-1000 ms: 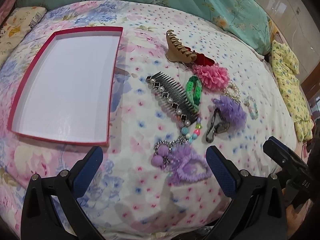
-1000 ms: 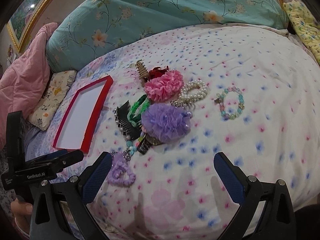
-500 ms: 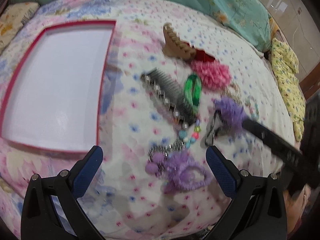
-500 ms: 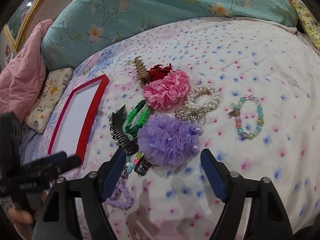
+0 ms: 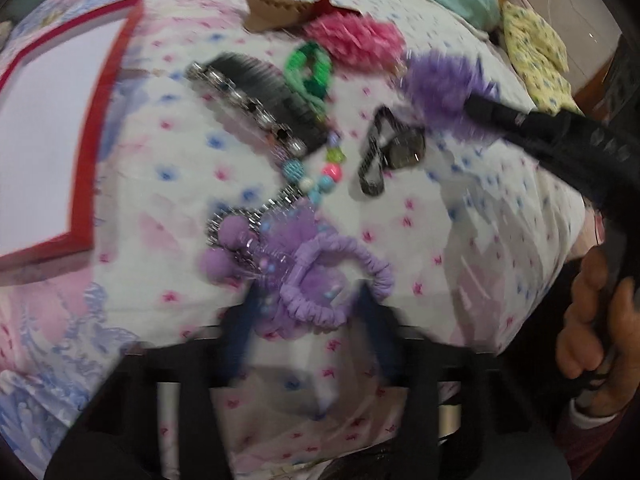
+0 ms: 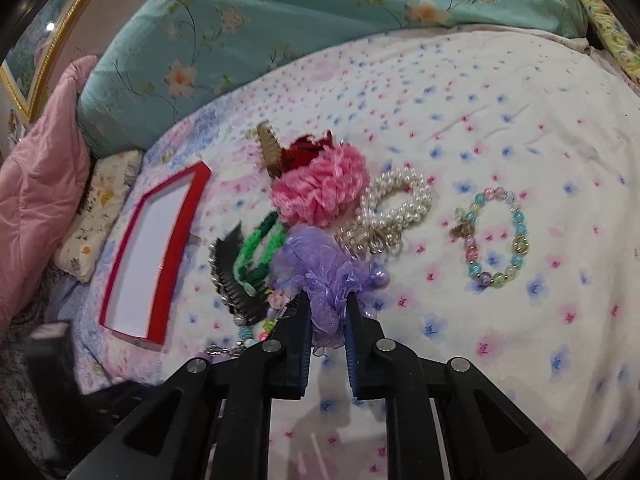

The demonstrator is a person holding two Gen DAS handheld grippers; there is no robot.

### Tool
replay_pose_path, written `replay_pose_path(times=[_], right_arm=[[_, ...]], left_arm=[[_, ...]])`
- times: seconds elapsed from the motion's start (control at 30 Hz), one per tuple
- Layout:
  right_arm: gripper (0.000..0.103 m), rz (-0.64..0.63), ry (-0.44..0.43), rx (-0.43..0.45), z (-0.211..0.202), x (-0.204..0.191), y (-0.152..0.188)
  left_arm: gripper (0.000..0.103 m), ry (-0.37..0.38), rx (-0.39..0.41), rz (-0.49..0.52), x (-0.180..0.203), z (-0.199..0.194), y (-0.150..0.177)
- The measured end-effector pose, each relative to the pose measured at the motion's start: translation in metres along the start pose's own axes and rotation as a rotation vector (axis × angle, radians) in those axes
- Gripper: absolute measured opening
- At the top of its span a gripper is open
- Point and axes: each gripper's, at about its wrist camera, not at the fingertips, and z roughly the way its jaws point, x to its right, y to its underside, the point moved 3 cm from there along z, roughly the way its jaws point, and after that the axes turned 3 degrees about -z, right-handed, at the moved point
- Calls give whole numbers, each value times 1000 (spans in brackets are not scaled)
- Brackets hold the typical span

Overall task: Organize jewelry
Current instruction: 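Close left tool on pom-pom hair tie while right tool closes on tulle scrunchie, then carry both purple items with both tools over the red-rimmed tray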

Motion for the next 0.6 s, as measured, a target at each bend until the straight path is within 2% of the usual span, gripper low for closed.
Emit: replay_pose_path(times=[0.07, 0.13, 0.47, 0.6], right_arm=[[13, 2, -16, 11, -8, -2, 1], [13, 0, -30, 19, -15, -4, 3], [13, -39, -110, 28, -27, -37, 6], [13, -58, -149, 21, -26, -54, 7]], left_arm=[[23, 10, 17, 2, -1, -5, 2], [20, 22, 42, -5, -4, -15, 1], [19, 34, 172, -57, -37, -74, -3], [19, 21, 224, -100, -51, -83, -4]])
